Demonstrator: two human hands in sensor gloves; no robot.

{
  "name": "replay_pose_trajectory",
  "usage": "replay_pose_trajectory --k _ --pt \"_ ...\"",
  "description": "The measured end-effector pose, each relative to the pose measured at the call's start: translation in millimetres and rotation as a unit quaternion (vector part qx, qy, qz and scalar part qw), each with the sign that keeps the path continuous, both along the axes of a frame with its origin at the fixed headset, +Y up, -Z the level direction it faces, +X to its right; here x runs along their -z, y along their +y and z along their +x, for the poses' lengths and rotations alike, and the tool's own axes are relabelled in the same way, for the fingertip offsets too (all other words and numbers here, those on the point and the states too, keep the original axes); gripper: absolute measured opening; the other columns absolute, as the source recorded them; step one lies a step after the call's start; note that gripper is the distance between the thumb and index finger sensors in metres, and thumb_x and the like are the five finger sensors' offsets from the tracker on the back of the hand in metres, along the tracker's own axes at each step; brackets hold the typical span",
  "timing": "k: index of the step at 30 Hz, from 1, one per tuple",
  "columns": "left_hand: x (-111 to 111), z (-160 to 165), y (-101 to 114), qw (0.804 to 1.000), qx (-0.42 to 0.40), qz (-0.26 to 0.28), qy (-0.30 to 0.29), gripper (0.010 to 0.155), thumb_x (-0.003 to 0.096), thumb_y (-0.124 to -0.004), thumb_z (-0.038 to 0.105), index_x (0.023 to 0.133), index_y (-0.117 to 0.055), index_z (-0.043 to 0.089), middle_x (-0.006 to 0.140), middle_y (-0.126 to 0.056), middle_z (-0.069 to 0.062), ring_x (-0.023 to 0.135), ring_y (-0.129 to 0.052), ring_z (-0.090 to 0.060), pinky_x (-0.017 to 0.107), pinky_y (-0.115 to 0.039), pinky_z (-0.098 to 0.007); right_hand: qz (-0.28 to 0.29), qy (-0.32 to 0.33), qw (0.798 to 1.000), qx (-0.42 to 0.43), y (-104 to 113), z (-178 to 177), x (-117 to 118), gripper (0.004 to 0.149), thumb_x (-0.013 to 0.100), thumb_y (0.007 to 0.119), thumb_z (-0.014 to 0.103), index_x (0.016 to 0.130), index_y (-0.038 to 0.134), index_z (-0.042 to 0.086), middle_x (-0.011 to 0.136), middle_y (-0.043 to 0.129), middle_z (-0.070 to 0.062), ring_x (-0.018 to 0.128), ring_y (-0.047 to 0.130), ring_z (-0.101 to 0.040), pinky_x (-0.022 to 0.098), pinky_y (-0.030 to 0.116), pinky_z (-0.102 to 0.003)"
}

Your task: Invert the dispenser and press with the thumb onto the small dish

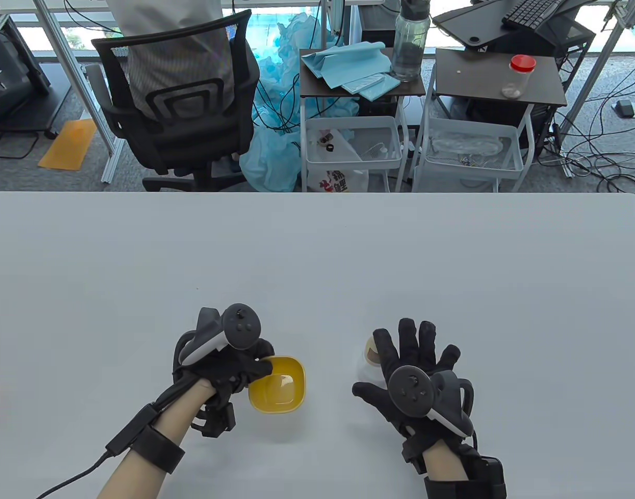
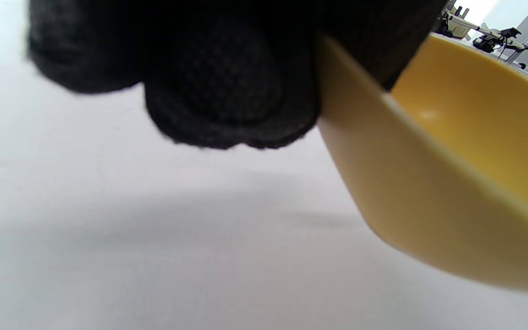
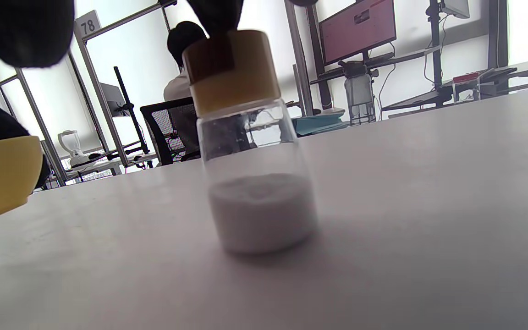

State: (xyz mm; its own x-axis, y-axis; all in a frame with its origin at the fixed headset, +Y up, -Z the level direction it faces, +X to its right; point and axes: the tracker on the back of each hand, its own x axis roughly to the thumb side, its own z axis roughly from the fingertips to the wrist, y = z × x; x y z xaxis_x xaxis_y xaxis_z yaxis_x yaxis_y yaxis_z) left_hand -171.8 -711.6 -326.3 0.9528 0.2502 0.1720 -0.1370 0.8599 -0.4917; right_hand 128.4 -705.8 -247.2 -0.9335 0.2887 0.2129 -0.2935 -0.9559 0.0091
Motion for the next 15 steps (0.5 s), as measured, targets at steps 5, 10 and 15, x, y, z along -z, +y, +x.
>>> replay_pose_trajectory --k 5,10,15 --pt "0 14 -21 1.000 0.012 -0.018 -0.012 0.041 0.0507 -0.087 0.047 0.088 -0.079 0.032 0.058 -0.104 0.008 0.033 -0.108 -0.017 0.030 -0.093 -0.035 0.001 -0.001 1.000 0.004 0 1 0 0.098 0.046 0.065 0.074 0.119 0.032 0.017 0.118 0.010 -0.026 0.103 0.001 -0.057 0.060 0.016 -0.089" --pt "1 20 -32 0.999 0.035 -0.021 -0.021 0.041 0.0510 -0.087 0.047 0.089 -0.078 0.032 0.059 -0.104 0.008 0.034 -0.108 -0.017 0.030 -0.093 -0.035 0.000 -0.003 1.000 0.006 0 2 0 0.098 0.046 0.066 0.074 0.119 0.033 0.017 0.118 0.010 -0.026 0.103 0.001 -0.057 0.060 0.016 -0.088" --pt "-1 20 -36 0.999 0.040 -0.026 -0.024 0.042 0.0513 -0.086 0.047 0.089 -0.078 0.032 0.059 -0.104 0.008 0.034 -0.108 -0.017 0.030 -0.093 -0.035 -0.001 -0.001 1.000 0.005 0 2 1 0.098 0.046 0.066 0.074 0.119 0.032 0.017 0.119 0.010 -0.026 0.103 0.001 -0.057 0.060 0.016 -0.089"
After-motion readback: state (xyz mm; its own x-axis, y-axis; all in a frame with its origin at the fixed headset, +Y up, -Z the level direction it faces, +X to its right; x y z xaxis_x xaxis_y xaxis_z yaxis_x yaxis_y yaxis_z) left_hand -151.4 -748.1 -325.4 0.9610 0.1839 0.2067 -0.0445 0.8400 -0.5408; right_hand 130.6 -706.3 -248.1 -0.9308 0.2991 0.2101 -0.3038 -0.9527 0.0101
